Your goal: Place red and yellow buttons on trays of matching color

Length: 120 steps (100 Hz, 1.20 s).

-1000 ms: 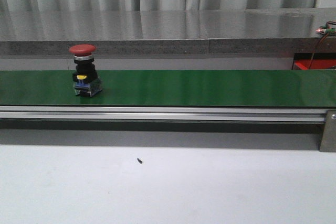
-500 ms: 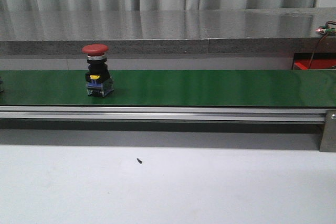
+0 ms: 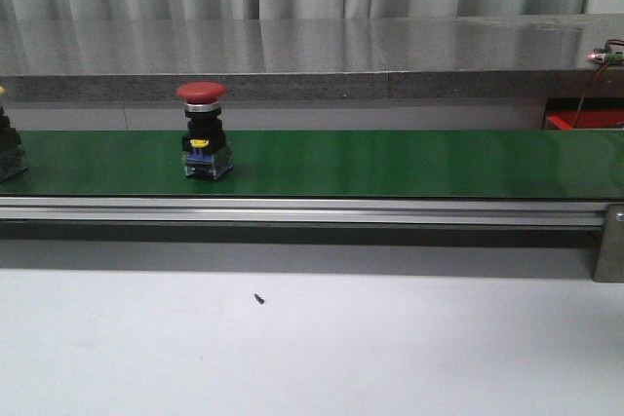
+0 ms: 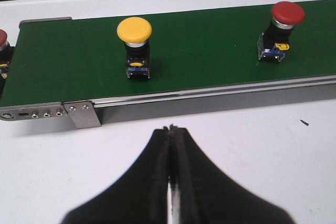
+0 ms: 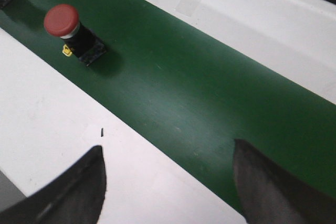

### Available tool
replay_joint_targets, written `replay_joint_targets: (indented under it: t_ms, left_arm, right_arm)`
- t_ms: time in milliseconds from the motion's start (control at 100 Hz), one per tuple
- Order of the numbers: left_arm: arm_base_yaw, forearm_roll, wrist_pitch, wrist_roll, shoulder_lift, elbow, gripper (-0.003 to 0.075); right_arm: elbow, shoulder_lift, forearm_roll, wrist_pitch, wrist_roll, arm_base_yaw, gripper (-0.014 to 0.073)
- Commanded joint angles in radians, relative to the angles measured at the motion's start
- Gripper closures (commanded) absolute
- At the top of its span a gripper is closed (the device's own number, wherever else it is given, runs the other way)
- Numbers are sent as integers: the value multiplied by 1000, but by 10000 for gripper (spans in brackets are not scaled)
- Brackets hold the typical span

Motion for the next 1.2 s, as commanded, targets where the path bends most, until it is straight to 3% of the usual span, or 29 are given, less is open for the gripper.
replay_joint_targets:
  t_ms: [0,280,660,1190]
  left_arm:
    - [-6,-32,-60,3,0,-29,740]
    - [-6,-32,-60,3,0,-29,740]
    - [-6,-32,-60,3,0,-29,740]
    - [-6,-32,-60,3,0,-29,740]
  right_arm:
    - [-82,11,13,-6,-11,21,47]
    - [-271,142,13,79,-8,125,47]
    - [-427,319,11,113,112,227,99]
    - [-485,468,-121,91,225,236,100]
